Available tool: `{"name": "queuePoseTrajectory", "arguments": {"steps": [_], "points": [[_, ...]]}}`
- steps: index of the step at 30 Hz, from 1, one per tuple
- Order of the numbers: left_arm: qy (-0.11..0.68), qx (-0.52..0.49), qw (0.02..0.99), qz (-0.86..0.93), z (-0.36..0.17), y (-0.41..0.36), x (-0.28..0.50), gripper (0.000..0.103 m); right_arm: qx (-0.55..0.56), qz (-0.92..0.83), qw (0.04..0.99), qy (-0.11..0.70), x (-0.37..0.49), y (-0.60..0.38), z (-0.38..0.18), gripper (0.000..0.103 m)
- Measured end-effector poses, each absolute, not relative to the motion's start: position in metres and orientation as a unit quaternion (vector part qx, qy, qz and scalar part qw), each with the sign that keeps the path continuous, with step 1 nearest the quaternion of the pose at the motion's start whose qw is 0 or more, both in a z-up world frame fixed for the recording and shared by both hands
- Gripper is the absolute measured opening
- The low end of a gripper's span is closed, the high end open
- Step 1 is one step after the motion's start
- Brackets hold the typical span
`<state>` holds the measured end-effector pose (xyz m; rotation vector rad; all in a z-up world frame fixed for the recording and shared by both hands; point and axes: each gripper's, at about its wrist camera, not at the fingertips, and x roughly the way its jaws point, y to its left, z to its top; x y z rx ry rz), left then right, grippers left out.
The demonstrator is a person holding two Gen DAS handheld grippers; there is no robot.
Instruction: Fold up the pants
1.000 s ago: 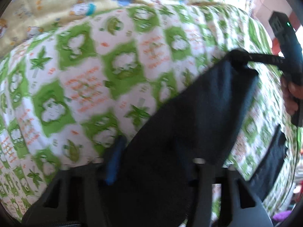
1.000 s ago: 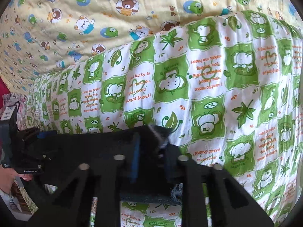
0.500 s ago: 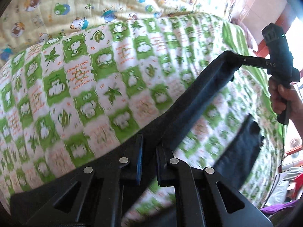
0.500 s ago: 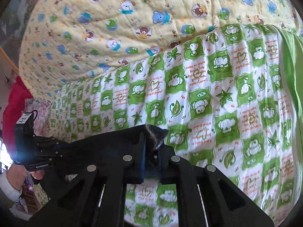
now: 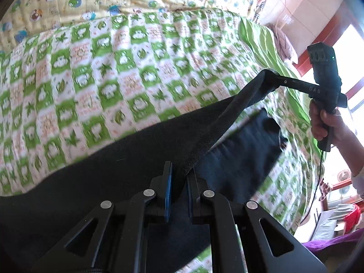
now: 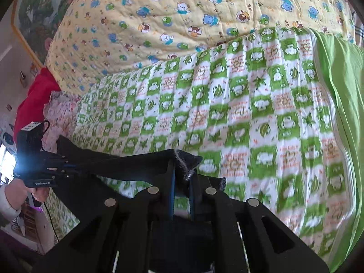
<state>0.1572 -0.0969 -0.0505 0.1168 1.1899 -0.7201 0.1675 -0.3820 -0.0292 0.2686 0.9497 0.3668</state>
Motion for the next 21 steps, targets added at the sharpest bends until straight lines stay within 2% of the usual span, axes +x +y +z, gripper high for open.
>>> {"name": "queuePoseTrajectory", "arguments": {"steps": [21], "points": [[0.576, 0.042, 0.74, -0.345, -0.071, -0.11, 0.087, 0.009, 0.077, 0.171, 0.863, 0.468, 0.09, -0.389, -0.056, 0.011]]}}
